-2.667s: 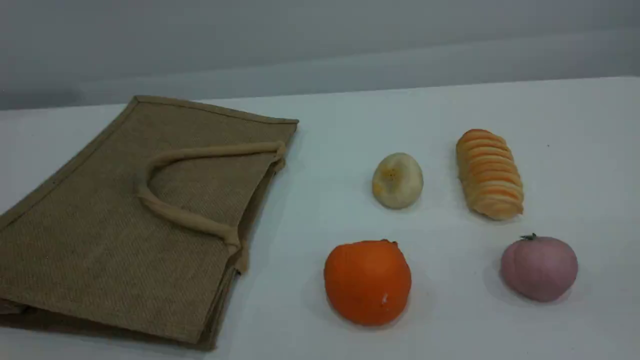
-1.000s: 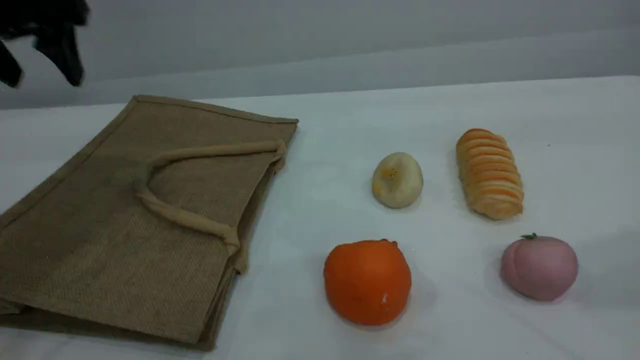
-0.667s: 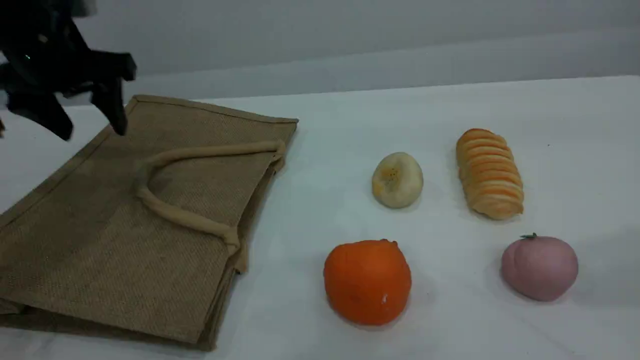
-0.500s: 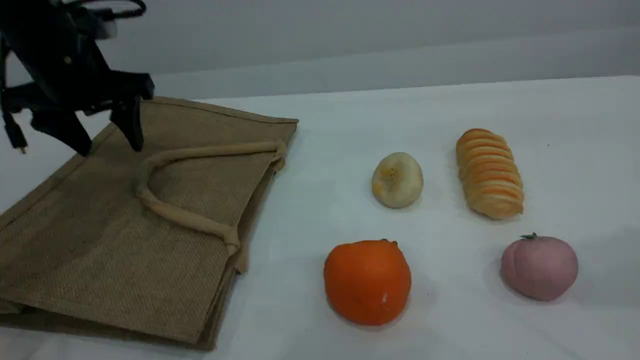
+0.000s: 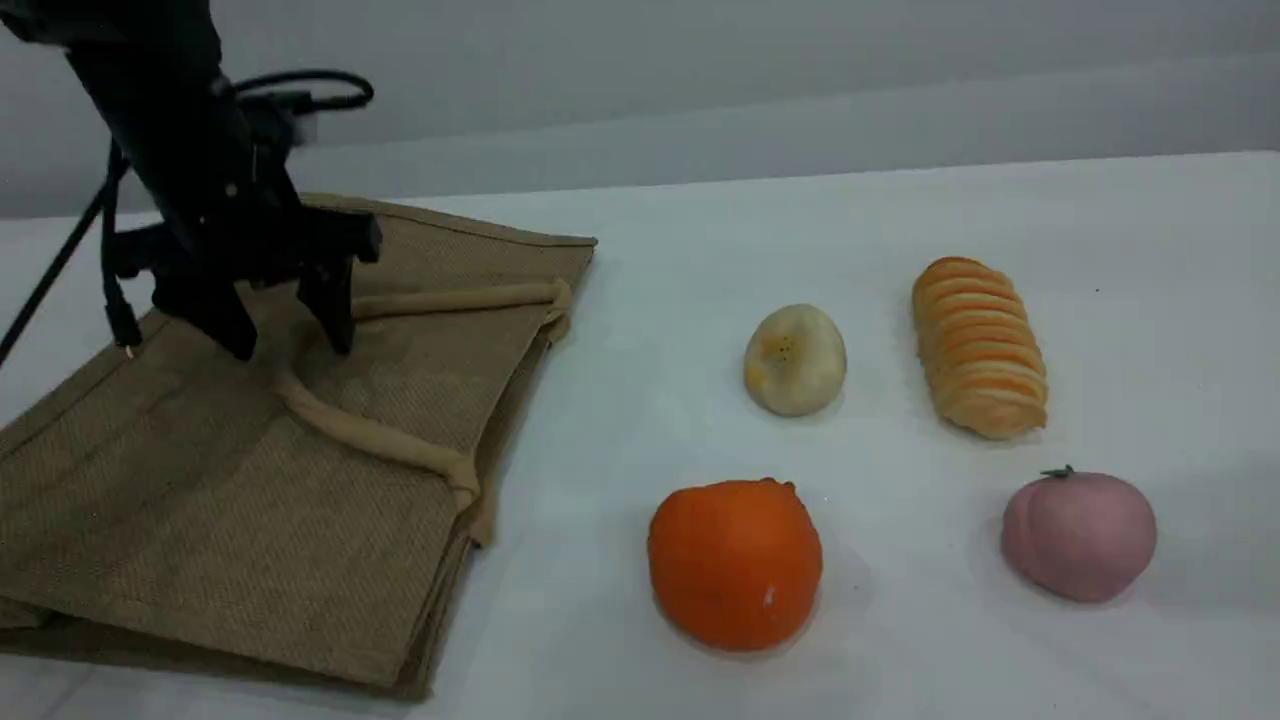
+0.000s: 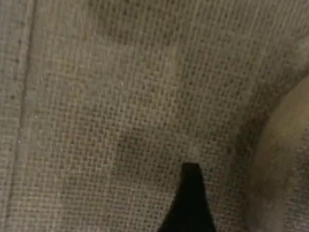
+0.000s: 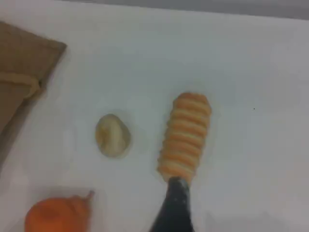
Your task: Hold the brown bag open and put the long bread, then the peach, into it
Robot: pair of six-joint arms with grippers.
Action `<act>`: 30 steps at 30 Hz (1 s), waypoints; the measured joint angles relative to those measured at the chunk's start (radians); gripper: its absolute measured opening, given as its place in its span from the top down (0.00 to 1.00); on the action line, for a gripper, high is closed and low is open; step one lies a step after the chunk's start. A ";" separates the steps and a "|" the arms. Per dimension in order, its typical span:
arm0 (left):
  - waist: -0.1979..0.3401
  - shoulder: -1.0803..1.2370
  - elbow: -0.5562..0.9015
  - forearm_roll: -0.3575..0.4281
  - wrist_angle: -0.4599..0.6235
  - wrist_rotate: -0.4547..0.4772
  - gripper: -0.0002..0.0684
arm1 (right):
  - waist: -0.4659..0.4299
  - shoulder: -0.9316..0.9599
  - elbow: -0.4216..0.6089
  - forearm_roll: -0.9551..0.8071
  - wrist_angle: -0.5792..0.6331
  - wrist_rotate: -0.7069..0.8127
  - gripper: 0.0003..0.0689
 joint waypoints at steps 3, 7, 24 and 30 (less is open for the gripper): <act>0.000 0.009 0.000 0.000 -0.010 0.000 0.22 | 0.000 0.000 0.000 -0.001 0.000 0.001 0.15; 0.000 0.010 0.000 0.000 -0.028 0.000 0.22 | 0.000 0.000 0.000 -0.001 0.000 0.001 0.15; -0.008 0.018 0.002 -0.048 -0.022 0.000 0.79 | 0.000 0.000 0.000 -0.001 0.027 0.001 0.15; -0.008 0.003 0.002 -0.048 0.004 0.063 0.85 | 0.000 0.000 0.000 0.026 0.024 0.001 0.15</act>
